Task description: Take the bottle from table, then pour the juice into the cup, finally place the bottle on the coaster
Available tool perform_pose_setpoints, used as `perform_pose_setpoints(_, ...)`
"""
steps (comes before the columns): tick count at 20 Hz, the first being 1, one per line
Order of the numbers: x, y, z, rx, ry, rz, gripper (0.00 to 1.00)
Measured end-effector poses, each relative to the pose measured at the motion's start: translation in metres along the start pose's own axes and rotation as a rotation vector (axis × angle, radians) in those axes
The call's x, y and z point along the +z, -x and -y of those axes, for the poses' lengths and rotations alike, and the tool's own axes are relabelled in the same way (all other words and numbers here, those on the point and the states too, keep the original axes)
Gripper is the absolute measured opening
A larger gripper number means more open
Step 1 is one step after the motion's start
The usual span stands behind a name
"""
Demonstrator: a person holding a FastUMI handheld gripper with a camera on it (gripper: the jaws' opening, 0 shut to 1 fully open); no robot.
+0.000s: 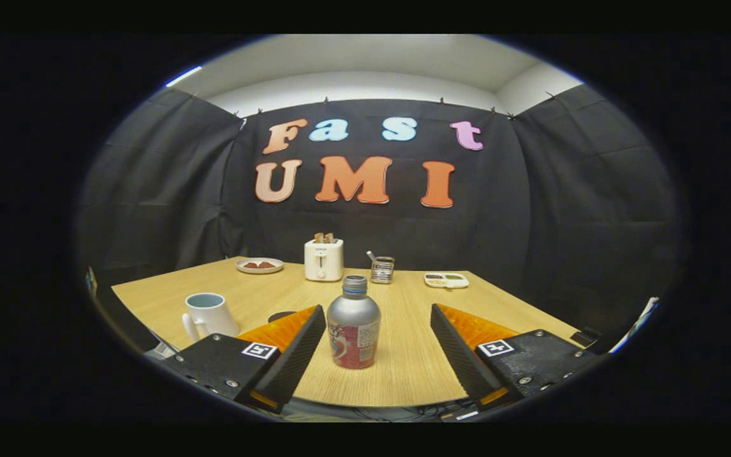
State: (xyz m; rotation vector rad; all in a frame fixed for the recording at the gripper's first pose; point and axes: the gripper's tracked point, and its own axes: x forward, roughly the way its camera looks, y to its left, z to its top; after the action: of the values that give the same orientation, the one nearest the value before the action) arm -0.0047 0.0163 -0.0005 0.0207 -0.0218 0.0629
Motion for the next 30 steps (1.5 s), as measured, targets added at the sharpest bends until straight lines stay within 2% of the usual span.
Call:
perform_pose_setpoints(7, -0.005, -0.007, 0.002, 0.003, -0.08, 0.012, 0.99)
perform_pose_setpoints(11, -0.022, -0.02, 0.004, -0.01, -0.066, -0.03, 0.99)
perform_pose_setpoints(19, -0.05, -0.047, -0.017, 0.047, -0.06, -0.079, 0.99)
perform_pose_setpoints(30, -0.087, -0.093, -0.033, 0.059, -0.065, -0.157, 0.99)
